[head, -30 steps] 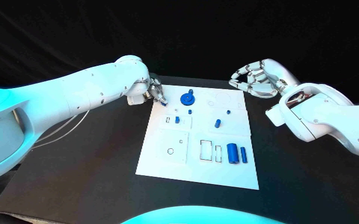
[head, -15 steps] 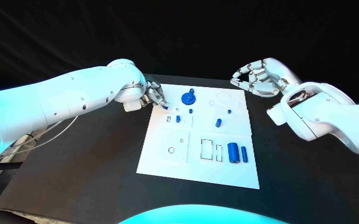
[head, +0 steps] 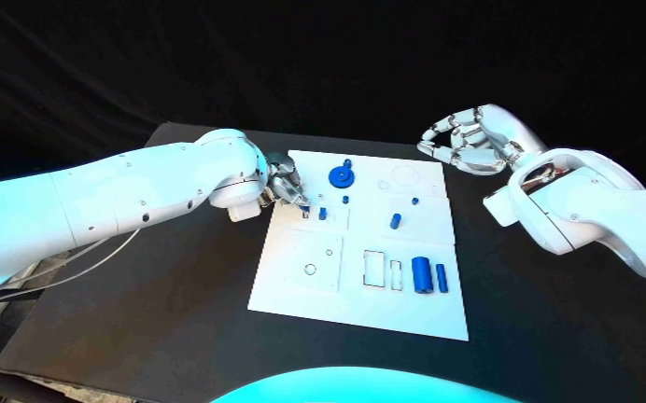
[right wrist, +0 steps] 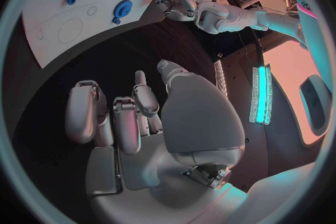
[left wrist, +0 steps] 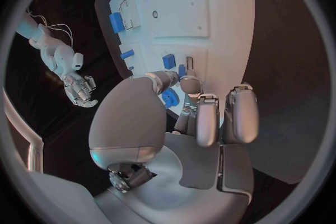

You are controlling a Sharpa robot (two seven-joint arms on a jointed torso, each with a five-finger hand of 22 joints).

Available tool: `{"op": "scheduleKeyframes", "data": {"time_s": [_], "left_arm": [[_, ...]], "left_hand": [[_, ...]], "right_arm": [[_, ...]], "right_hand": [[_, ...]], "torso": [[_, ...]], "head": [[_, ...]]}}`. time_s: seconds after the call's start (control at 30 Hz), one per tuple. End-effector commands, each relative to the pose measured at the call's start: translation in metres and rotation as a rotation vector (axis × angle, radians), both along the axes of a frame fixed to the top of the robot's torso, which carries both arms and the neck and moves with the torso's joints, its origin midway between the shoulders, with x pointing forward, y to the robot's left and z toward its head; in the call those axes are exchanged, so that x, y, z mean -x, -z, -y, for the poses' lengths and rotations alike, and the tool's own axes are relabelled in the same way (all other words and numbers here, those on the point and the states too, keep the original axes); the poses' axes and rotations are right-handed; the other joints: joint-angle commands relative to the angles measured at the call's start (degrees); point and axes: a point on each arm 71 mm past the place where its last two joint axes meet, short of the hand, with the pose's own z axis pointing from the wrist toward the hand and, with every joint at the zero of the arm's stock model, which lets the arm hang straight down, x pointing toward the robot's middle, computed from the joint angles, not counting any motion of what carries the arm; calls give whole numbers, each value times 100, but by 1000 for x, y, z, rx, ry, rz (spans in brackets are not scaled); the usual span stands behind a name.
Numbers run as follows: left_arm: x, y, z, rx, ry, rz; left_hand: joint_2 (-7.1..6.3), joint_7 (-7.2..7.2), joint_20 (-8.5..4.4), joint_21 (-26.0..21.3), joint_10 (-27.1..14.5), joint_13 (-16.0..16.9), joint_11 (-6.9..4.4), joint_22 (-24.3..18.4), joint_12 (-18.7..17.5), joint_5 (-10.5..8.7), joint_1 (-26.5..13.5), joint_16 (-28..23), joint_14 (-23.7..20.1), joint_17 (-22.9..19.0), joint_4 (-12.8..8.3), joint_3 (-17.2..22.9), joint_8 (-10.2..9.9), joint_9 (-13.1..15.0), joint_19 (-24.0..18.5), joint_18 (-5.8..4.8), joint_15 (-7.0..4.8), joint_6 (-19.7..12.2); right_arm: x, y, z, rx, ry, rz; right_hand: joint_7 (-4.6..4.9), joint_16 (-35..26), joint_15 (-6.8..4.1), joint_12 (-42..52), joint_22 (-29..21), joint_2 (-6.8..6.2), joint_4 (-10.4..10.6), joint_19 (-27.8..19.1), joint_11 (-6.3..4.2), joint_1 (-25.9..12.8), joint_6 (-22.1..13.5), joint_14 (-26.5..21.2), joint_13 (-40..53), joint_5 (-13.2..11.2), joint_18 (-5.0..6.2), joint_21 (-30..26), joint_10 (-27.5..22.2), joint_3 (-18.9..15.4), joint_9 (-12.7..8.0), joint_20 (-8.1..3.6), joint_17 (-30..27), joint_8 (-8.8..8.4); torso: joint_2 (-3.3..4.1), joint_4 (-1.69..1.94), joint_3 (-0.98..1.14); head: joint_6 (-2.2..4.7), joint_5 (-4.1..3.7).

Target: Assemble the parts on the task board

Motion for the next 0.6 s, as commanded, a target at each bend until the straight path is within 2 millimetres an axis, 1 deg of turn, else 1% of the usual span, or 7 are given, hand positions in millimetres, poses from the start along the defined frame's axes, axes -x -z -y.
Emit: {"op": "scheduleKeyframes", "data": {"time_s": [0.03,0.1,0.2,0.43,0.57,0.6], "left_arm": [[2,2,1,-28,1,39],[3,4,2,-35,5,39],[5,8,3,-46,11,40],[5,12,5,-68,17,45],[5,13,6,-82,17,56],[4,13,6,-85,16,58]], "left_hand": [[4,-101,11,40,31,6,0,240,18,5,-78,19,433,885,-757,786,34,550,44,-71,-38,51],[4,-101,11,40,31,6,0,240,18,5,-78,19,433,885,-757,786,34,550,44,-71,-38,51],[1,-103,11,41,34,13,-1,242,23,4,-85,18,432,881,-759,791,38,552,45,-71,-39,51],[-25,-111,8,47,48,36,-7,254,41,0,-128,22,435,889,-765,812,65,565,54,-74,-44,53],[-52,-119,6,55,58,47,-13,268,52,-6,-167,23,436,892,-769,822,89,576,64,-77,-49,54],[-63,-123,4,56,61,49,-16,272,55,-9,-186,25,437,895,-768,825,99,581,67,-78,-51,54]], "right_arm": [[1,1,-1,10,-18,1],[1,1,-1,11,-18,2],[1,1,-2,11,-19,2],[1,1,-2,12,-20,2],[1,1,-2,12,-19,2],[1,1,-2,12,-19,3]], "right_hand": [[5,-27,-22,-7,629,-1,3,-28,-5,-52,-30,421,4,28,58,-30,-26,30,5,-13,772,22],[5,-27,-22,-7,629,-1,3,-28,-5,-52,-30,421,4,28,58,-30,-26,30,5,-13,772,22],[5,-27,-22,-7,629,-1,3,-28,-5,-52,-30,421,4,28,58,-30,-26,30,5,-13,772,22],[5,-27,-22,-7,629,-1,3,-28,-5,-52,-30,421,4,28,58,-30,-26,30,5,-13,772,22],[5,-27,-22,-7,629,-1,3,-28,-5,-52,-30,421,4,28,58,-30,-26,30,5,-13,772,22],[5,-27,-22,-7,629,-1,3,-28,-5,-52,-30,421,4,28,58,-30,-26,30,5,-13,772,22]], "torso": [[12,-10,3],[17,-5,-2],[19,-4,-3],[26,-16,-1],[25,-13,-5],[23,-10,-3]], "head": [[2,9],[5,6],[1,14],[-12,16],[-23,8],[-26,5]]}}
